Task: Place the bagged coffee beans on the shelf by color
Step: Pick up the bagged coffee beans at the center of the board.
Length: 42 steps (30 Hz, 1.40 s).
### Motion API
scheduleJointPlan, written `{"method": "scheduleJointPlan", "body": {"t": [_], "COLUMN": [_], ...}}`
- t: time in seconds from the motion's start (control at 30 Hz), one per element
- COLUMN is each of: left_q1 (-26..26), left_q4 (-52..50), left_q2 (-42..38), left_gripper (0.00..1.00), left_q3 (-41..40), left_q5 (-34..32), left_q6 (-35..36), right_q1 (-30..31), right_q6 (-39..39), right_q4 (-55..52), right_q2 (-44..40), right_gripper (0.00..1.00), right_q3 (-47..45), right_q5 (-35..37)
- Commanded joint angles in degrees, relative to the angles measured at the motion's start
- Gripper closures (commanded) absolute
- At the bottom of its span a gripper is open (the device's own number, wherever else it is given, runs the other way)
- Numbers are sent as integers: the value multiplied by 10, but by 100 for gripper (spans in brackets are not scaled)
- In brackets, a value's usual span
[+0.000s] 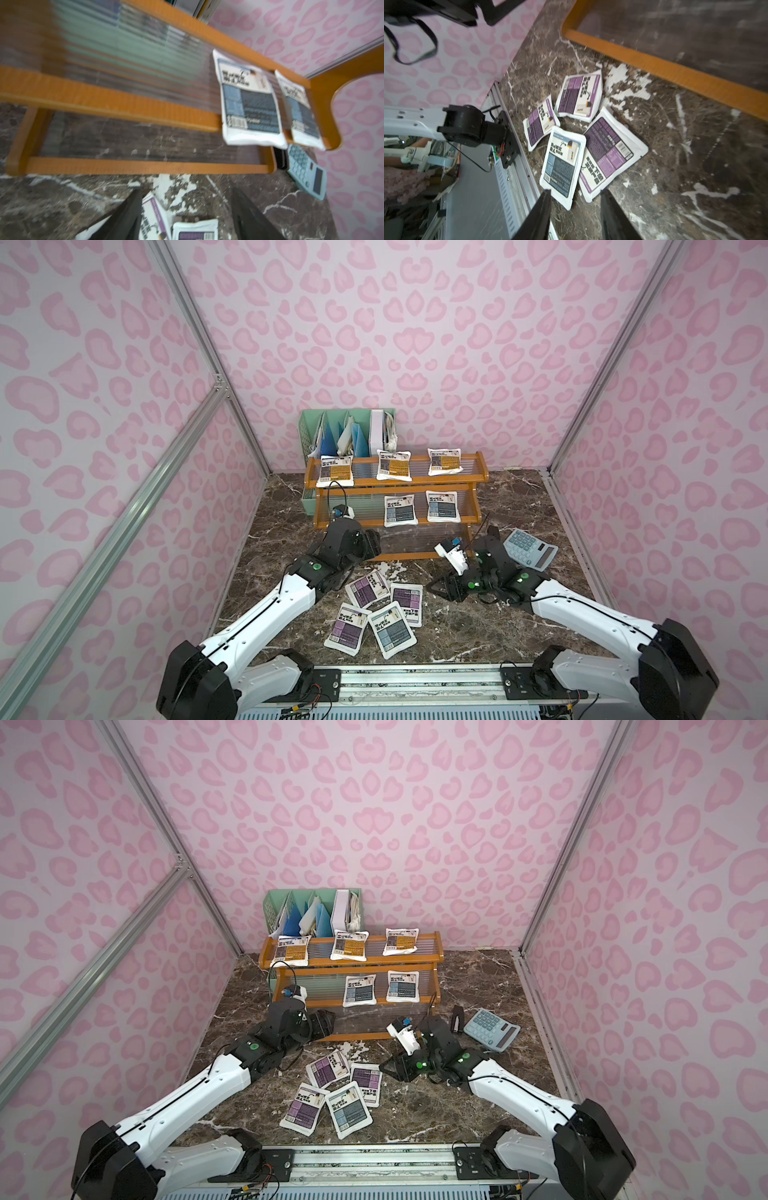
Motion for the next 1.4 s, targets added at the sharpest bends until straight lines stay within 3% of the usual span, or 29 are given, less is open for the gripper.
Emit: {"method": "scheduleJointPlan", "body": {"t": [0.0, 0.2, 0.37, 0.57, 0.97, 1.13, 1.27, 1.37], "left_q1": [-20, -88, -149, -187, -197, -196, -196, -194], "left_q4": [-118, -204, -209, -216, -188, -169, -185, -232], "left_q2": [-27, -76, -96, -35, 121, 158, 144, 95], "left_gripper": [34, 48, 51, 56, 67, 68, 68, 62], "left_q3": [-27, -84, -115, -108, -92, -75, -66, -52], "left_q5": [1, 62, 90, 90, 94, 91, 66, 1], "left_q6": [17, -7, -46, -49, -39, -27, -27, -47], "right_q1": [30, 59, 77, 89, 104, 104, 104, 101], "right_q6": [-49, -109, -114, -124, -134, -143, -140, -131], "right_q4": [-28, -98, -76, -65, -33, -24, -20, -13], "right_q2": [51, 174, 223, 260, 296, 317, 308, 276], "right_gripper": [59, 60, 59, 58, 60, 70, 92, 100], "right_q3": [25, 81, 78, 89, 90, 106, 103, 86], "right_q5": [15, 15, 5, -12, -36, -53, -46, -34]}}
